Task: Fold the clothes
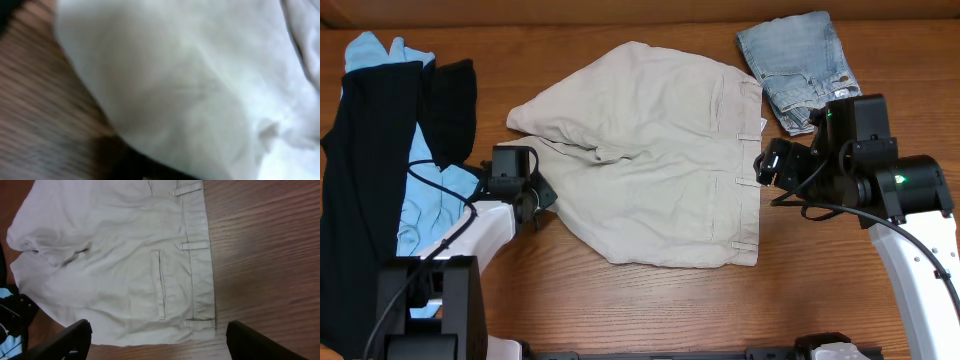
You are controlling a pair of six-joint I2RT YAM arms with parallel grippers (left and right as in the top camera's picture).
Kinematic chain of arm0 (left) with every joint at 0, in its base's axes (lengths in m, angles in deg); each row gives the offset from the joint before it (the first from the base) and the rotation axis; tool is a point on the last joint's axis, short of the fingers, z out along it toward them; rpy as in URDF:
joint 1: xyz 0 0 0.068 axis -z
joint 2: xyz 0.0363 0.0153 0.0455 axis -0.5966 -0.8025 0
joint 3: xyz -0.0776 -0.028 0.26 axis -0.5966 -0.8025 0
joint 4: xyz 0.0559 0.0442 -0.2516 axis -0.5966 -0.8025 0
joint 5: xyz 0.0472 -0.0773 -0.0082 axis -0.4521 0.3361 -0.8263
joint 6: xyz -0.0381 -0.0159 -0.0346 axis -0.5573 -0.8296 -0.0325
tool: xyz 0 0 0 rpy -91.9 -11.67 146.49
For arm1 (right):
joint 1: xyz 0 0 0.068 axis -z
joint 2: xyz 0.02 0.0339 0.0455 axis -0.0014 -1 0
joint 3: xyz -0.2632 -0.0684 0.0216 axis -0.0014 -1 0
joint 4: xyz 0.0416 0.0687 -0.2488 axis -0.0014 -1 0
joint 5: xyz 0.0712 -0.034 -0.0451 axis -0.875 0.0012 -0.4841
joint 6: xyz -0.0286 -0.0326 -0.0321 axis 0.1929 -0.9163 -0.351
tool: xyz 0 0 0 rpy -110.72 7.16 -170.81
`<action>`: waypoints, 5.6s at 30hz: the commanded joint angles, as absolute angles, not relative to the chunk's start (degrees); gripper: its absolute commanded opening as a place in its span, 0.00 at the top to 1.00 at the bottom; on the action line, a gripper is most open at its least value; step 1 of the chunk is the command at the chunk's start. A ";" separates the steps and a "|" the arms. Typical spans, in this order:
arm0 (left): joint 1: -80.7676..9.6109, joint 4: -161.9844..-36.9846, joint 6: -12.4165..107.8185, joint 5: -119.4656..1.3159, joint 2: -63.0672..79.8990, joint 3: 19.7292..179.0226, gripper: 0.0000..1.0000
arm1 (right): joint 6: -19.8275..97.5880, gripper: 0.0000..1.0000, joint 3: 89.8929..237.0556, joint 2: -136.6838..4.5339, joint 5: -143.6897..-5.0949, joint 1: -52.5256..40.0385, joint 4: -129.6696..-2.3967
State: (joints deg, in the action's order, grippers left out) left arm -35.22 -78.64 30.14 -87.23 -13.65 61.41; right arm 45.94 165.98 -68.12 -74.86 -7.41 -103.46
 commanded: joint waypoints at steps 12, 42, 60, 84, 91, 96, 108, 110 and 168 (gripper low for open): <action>-35.11 -125.75 45.92 -88.95 -14.28 85.78 0.96 | 47.84 0.24 162.65 -69.47 -74.21 -7.63 -105.74; -35.09 -139.54 51.86 -90.40 -14.33 102.48 0.96 | 79.08 0.31 124.91 -72.86 -68.35 -19.08 -80.99; -35.37 -144.48 57.11 -94.57 -14.30 107.83 0.96 | 69.39 0.96 134.09 -71.33 -64.02 -18.65 -88.97; -35.48 -162.07 53.09 -94.64 5.39 123.81 0.96 | 63.47 0.96 174.41 -56.38 -69.22 -18.87 -130.30; -35.46 -155.71 53.29 -94.59 2.74 118.54 0.96 | 64.17 0.96 174.30 -61.41 -63.52 -18.65 -129.91; -35.41 -141.53 53.72 -94.20 -1.65 111.97 0.96 | 64.39 0.96 174.28 -67.73 -61.75 -18.25 -127.88; -33.14 -109.66 57.18 -89.83 -25.01 107.40 0.96 | 59.64 0.96 167.53 -81.95 -59.10 -9.31 -113.34; -32.59 -105.90 57.18 -89.67 -27.86 107.40 0.95 | 58.94 0.96 165.74 -84.21 -58.86 -9.31 -109.19; -36.51 -116.43 83.10 -75.38 -49.10 110.26 0.78 | 40.02 0.07 168.64 -87.13 -73.75 -9.38 -99.70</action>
State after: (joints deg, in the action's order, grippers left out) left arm -36.70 -115.60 89.85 -70.86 -45.19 110.85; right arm 40.19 167.62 -87.64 -73.55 -9.45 -100.23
